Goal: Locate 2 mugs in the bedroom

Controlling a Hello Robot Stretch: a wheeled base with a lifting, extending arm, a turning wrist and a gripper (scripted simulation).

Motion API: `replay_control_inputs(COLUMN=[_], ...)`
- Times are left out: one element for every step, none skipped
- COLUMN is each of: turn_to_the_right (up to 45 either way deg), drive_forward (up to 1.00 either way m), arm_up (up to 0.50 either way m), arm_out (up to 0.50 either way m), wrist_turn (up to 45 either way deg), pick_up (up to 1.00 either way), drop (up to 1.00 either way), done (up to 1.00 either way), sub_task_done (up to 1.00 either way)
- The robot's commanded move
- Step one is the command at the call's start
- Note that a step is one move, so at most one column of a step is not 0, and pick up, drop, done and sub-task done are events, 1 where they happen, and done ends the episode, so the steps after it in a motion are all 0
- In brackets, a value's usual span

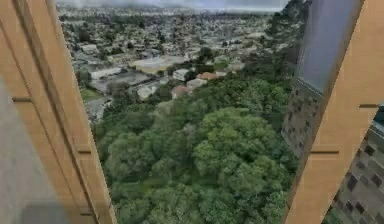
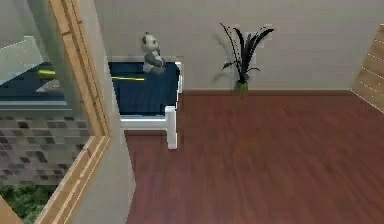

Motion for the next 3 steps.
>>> replay_control_inputs(turn_to_the_right=[-45.0, -45.0, -45.0], drive_forward=[0.0, 0.0, 0.0], arm_up=[0.0, 0.0, 0.0], arm_out=[0.0, 0.0, 0.0], wrist_turn=[0.0, 0.0, 0.0], pick_up=[0.0, 0.0, 0.0], drop=[0.0, 0.0, 0.0], done=[0.0, 0.0, 0.0], sub_task_done=[0.0, 0.0, 0.0])
